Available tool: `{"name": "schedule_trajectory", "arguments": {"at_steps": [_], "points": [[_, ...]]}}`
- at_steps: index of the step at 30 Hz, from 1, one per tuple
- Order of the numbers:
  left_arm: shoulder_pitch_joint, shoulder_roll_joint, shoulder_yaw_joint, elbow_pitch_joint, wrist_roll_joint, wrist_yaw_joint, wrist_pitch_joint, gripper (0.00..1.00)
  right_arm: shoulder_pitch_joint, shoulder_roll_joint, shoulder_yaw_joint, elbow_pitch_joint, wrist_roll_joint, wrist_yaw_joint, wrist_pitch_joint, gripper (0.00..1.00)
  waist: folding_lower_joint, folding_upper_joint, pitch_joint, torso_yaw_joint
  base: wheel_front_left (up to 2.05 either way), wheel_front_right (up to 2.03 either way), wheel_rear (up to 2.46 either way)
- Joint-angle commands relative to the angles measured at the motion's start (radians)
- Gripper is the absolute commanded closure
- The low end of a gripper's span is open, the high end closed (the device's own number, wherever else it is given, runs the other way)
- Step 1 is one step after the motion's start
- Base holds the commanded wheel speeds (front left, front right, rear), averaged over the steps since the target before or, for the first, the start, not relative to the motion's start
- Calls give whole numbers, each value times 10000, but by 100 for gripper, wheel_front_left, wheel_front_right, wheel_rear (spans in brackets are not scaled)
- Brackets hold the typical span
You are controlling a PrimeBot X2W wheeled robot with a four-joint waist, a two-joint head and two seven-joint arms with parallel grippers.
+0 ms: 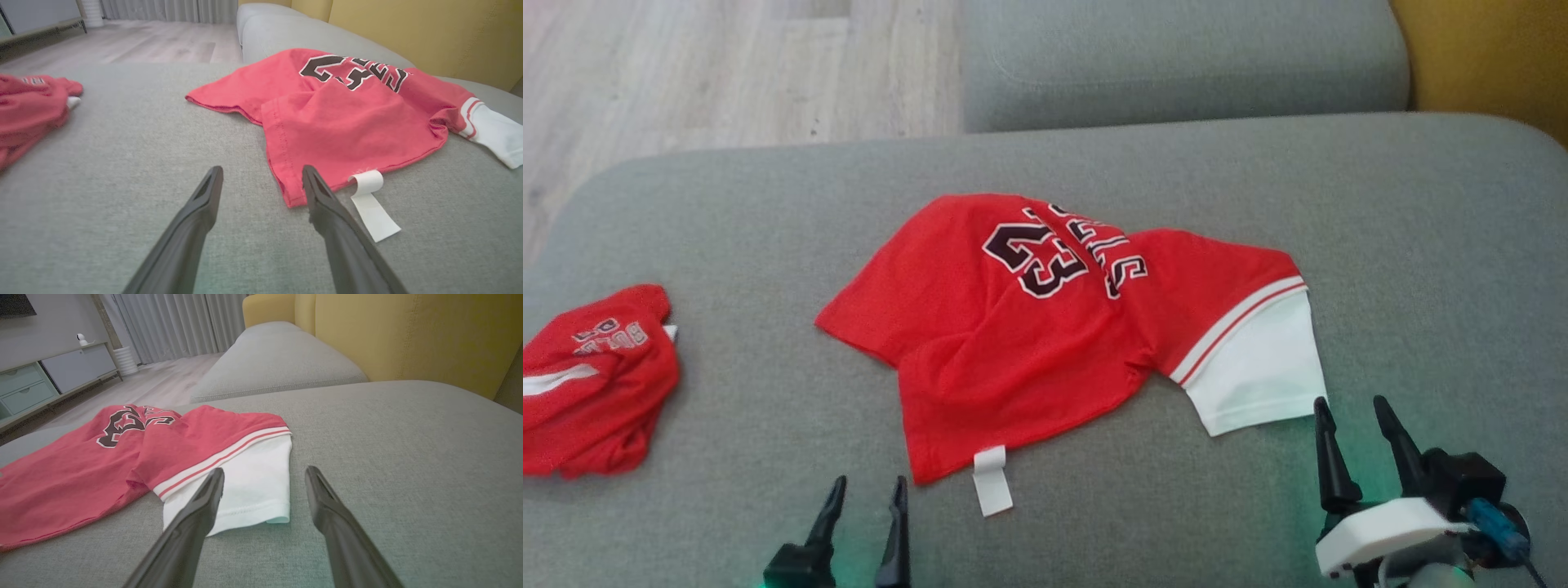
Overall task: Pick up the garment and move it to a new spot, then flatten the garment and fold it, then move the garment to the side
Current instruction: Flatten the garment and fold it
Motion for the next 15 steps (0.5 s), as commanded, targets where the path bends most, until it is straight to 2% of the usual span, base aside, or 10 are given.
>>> {"name": "schedule_trajectory", "arguments": {"at_steps": [1, 5, 15], "points": [[-517, 16, 162, -161, -203, -82, -53, 0, -375, -42, 272, -260, 56, -7, -40, 0, 0, 0, 136, -88, 0, 0, 0], [-944, 16, -165, 177, -1043, -398, -53, 0, -498, -42, 270, -235, -59, -7, -40, 0, 0, 0, 523, -308, 0, 0, 0], [-1527, 16, -457, 1354, -2614, -743, -53, 0, -779, -42, 6, -275, -308, -7, -40, 0, 0, 0, 1076, -857, 0, 0, 0]]}}
